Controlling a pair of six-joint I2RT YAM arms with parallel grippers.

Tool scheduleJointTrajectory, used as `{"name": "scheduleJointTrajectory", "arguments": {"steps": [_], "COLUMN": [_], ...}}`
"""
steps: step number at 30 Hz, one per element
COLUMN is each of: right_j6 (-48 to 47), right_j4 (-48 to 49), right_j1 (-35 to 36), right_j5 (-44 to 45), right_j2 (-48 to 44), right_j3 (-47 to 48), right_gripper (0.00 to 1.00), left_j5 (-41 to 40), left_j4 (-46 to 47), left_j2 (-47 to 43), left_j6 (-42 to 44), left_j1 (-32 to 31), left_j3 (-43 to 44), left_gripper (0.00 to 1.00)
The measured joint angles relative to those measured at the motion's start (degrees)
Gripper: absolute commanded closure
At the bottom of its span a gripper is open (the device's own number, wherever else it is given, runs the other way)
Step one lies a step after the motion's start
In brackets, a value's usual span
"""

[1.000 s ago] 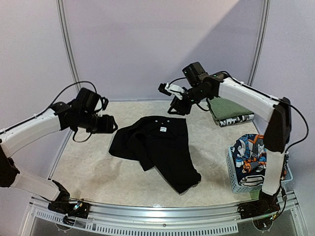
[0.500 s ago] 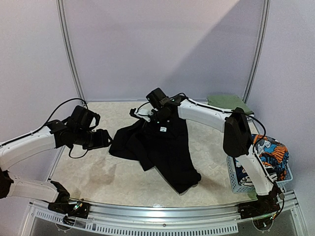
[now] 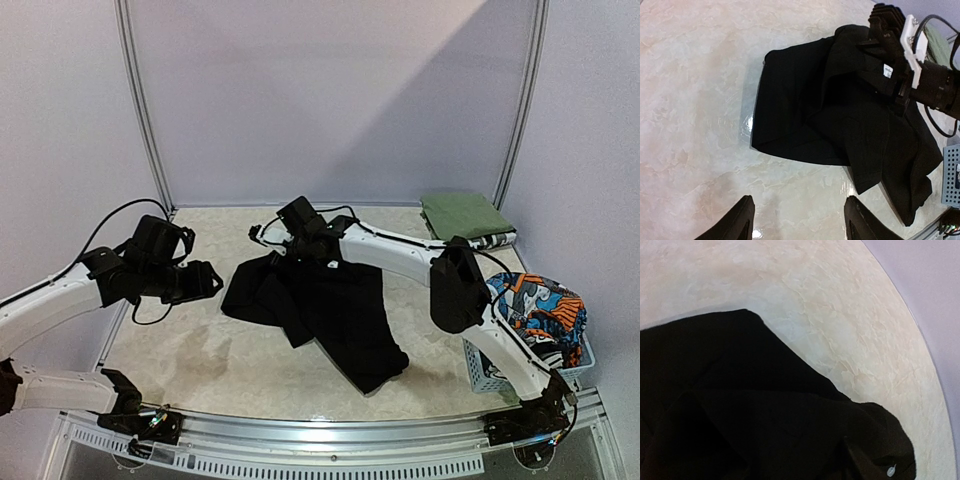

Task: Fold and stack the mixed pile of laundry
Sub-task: Pick up the crumpled shirt from the center of the board.

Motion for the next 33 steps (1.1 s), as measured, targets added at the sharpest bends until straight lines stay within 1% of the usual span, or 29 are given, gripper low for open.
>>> {"name": "scheduleJointTrajectory", "arguments": {"steps": [3,5,10,13,18,23,28,31,33], "right_j6": [-0.7,-1.1,-1.4,-2.1,-5.2,-10.5,-14.1,-15.1,-15.3], "right_j4": [0.3,0.5,1.0,1.0,1.9,2.1,0.4,-0.6,-2.0], "right_j1": [0.2,0.3,0.2,0.2,0.2,0.0,-1.3,-2.9,-4.2], "right_j5": [1.9,2.4,2.5,2.5,4.6,8.5,11.8,14.0,15.4], "right_j2": [0.7,0.7,-0.5,-3.2,-13.8,-25.0,-34.8,-39.5,-42.9], "right_j3": [0.0,0.0,0.0,0.0,0.2,4.4,5.1,2.0,-2.5], "right_gripper": [0.83,0.99,1.0,1.0,1.0,1.0,1.0,1.0,1.0], "left_j5": [-0.4,-0.7,-1.3,-1.8,-2.2,-2.1,-0.3,1.5,3.3], "left_j4": [-0.5,-1.0,-1.0,0.2,0.7,2.4,8.4,13.4,17.2], "left_j2": [-0.5,-0.8,-0.9,-1.1,-1.3,-0.6,1.5,4.1,7.3], "left_j6": [0.0,0.0,0.0,0.0,0.5,2.6,3.5,3.7,4.7], "left_j1": [0.0,0.0,0.0,0.0,0.0,0.0,-0.2,-1.4,-3.8], "left_j3": [0.0,0.0,-0.1,-1.4,-3.2,-3.3,-4.7,-6.2,-6.3], "left_gripper": [0.38,0.38,0.38,0.38,0.39,0.39,0.39,0.38,0.38]}}
